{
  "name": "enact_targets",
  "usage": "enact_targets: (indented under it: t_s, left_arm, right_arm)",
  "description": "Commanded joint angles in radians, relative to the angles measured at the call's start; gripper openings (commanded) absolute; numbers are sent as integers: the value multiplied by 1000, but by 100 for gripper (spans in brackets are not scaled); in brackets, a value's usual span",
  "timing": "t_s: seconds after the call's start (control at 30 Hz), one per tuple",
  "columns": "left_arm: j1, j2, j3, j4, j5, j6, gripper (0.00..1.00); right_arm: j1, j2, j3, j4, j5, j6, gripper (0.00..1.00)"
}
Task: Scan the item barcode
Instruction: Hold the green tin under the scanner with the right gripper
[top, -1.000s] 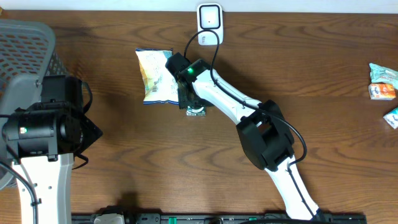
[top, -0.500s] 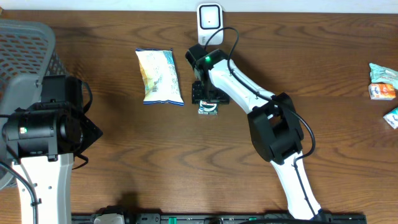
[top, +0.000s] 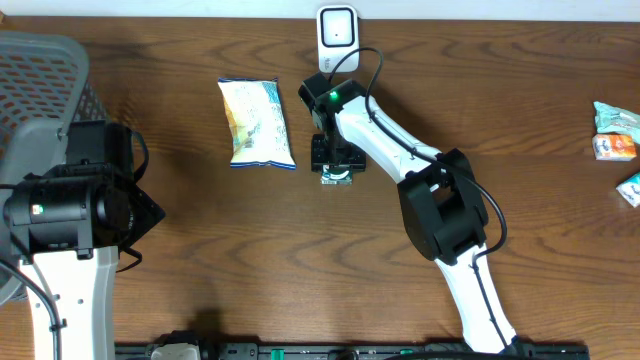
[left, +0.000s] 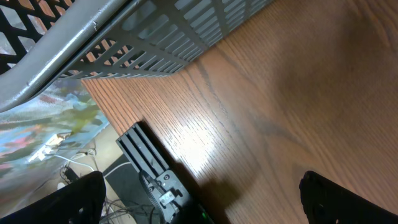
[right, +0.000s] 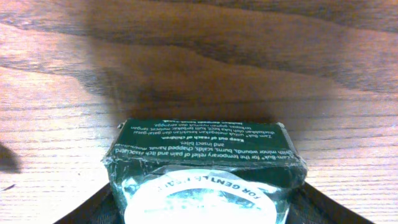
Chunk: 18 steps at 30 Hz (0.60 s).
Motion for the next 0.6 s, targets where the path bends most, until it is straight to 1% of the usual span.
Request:
enact_targets:
  t_s: [0.0,0.13,0.23,0.3,0.43,0.57]
  left_arm:
    - [4,-4,1,-6,-3,-13,98]
    - [4,-4,1,-6,-3,-13,97]
    - [4,-4,1,-6,-3,-13,98]
    - [4,-4,1,-6,-3,-13,98]
    - [4,-4,1,-6,-3,-13,98]
    - [4,-4,1,-6,-3,-13,98]
  right_arm:
    - [10,18,-39,16,-2,-9,61]
    - [10,18,-65,43,-1,-28,60]
    - [10,17,-65,49,-1,-75,53]
    - [9,15,-61,50,2,-92,51]
    - [3,10,-42,48,41,-100,52]
    - [-8,-3,8,48,60,-151,53]
